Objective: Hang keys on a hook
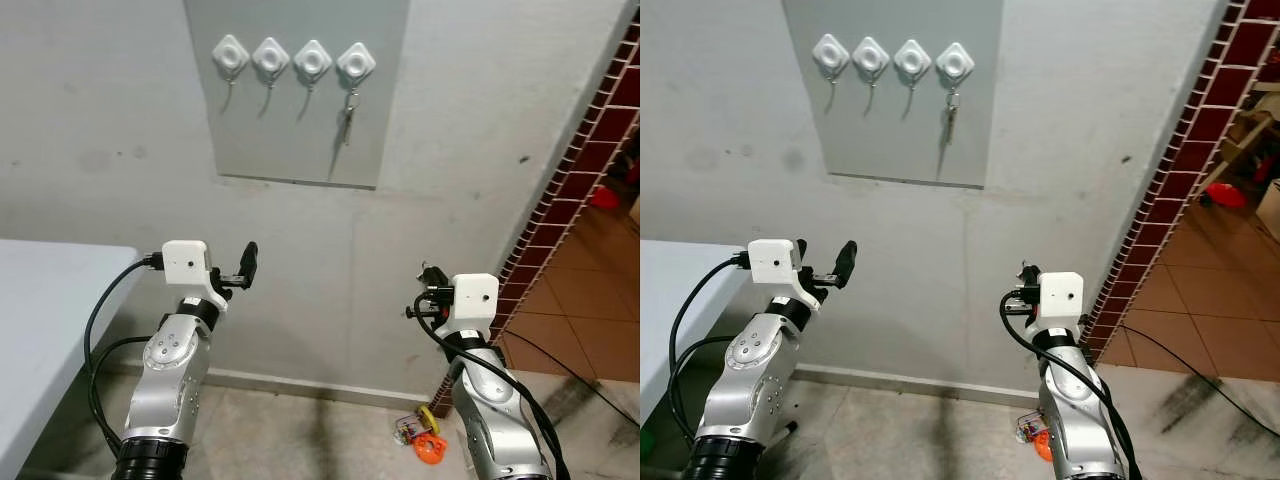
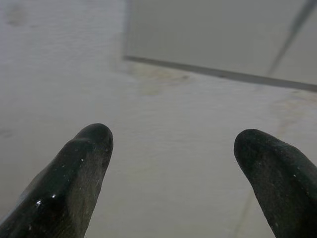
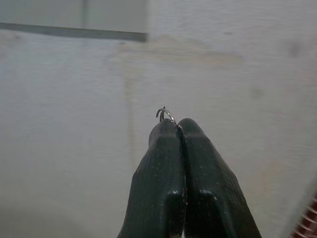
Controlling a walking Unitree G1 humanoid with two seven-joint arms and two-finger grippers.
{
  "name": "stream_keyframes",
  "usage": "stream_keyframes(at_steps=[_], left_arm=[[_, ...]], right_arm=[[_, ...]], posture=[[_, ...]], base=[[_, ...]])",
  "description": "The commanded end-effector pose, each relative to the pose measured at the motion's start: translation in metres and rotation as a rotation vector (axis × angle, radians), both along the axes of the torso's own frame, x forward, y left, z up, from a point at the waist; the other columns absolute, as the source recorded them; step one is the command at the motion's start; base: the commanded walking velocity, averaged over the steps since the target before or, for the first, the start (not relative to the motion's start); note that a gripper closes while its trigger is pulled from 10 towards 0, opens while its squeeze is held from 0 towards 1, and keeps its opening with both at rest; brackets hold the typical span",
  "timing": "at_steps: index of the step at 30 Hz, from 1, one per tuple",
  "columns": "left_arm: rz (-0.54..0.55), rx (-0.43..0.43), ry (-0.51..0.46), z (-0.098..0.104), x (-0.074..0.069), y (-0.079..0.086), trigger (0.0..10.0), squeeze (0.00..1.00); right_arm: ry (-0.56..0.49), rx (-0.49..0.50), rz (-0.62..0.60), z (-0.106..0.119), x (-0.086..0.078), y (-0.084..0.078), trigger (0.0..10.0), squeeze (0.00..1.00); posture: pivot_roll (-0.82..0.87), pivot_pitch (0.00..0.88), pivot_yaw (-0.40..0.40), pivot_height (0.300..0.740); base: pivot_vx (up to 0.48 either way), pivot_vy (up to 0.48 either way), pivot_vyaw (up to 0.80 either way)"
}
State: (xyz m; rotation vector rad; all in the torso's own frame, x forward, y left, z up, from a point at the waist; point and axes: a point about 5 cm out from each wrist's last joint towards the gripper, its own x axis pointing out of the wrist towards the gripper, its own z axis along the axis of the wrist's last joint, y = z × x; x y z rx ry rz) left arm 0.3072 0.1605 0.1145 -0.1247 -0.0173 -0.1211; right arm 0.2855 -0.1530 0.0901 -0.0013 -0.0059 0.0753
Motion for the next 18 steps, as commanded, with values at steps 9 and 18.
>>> stream_keyframes(at_steps=[9, 18], left_arm=[[-0.004, 0.010, 0.000, 0.0038, 0.0018, 0.0012, 10.0, 0.00], [-0.006, 0.013, 0.000, 0.0041, 0.0018, 0.0022, 10.0, 0.00]], right_arm=[[-0.018, 0.012, 0.002, 0.0048, 0.0006, 0.0027, 10.0, 0.00], [-0.016, 0.018, 0.000, 0.0037, -0.0005, 0.0042, 10.0, 0.00]], posture=[[0.03, 0.000, 0.013, 0.740], [0.03, 0.000, 0.017, 0.740]], base=[[0.000, 0.249, 0.00], [0.000, 0.251, 0.00]])
